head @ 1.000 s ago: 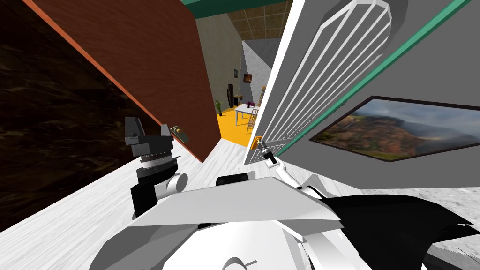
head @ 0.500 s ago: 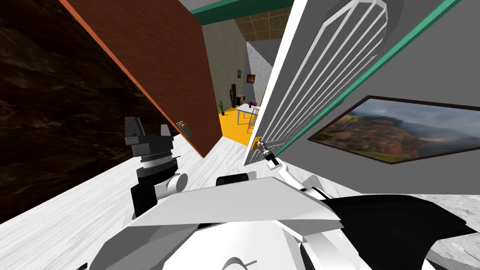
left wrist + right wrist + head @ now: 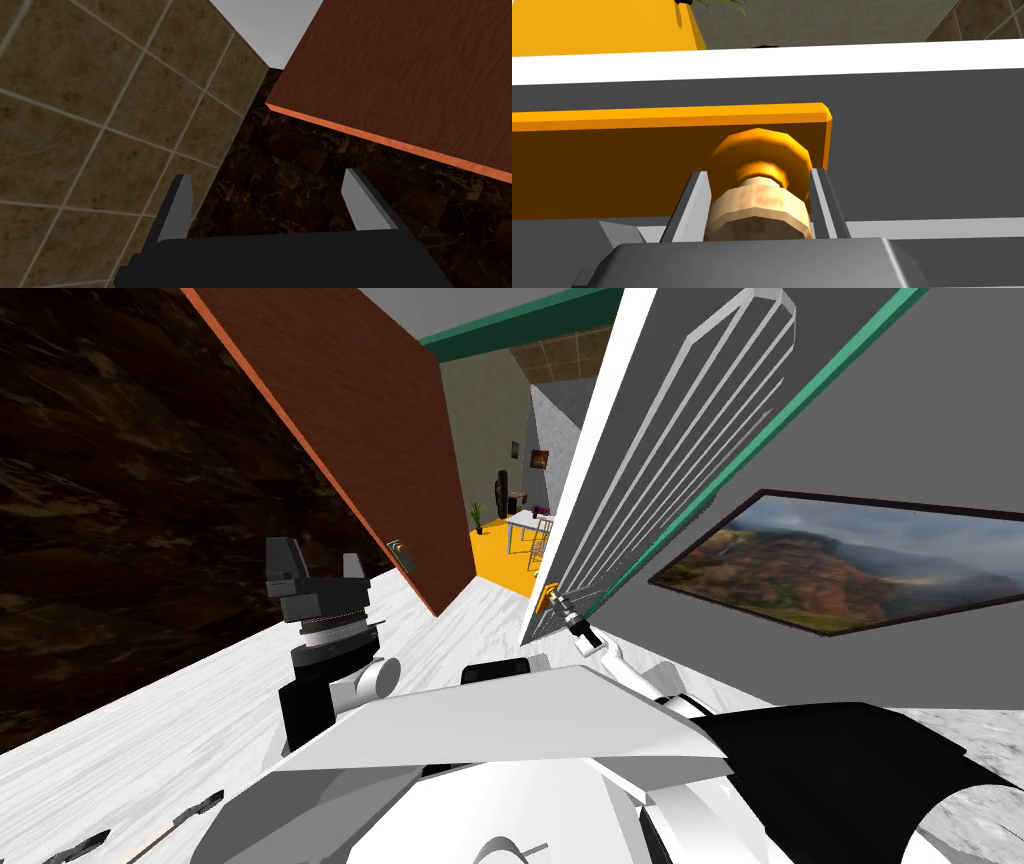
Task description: Pull the door open
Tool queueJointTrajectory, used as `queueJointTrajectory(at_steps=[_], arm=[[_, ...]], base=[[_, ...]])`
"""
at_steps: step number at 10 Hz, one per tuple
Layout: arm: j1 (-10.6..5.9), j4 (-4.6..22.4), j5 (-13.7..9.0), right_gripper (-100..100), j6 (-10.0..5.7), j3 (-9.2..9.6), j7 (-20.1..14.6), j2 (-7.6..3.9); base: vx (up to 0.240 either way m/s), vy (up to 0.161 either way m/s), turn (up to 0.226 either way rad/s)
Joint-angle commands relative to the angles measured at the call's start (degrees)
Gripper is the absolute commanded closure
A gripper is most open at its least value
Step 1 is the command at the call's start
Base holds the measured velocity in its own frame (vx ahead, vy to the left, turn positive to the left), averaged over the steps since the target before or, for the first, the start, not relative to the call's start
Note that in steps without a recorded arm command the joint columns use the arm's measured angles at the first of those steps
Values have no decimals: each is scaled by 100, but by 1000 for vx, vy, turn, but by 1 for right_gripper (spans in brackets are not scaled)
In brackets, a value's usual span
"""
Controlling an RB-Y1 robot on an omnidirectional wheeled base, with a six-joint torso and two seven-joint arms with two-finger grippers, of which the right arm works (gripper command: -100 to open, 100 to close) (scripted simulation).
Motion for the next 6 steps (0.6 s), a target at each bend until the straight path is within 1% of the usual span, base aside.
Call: queueJointTrajectory(at_steps=[1,2,4,5,6], arm=[[52,16,3,100,-148,44,-75,-109],[68,21,5,100,-195,57,-98,-144],[144,44,10,100,-411,121,-207,-303],[164,50,11,100,-468,138,-236,-346],[204,62,14,100,-582,171,-293,-430]], base=[[-147,-73,134],[-173,-120,142],[-165,-108,139],[-197,-113,98],[-183,-124,116]])
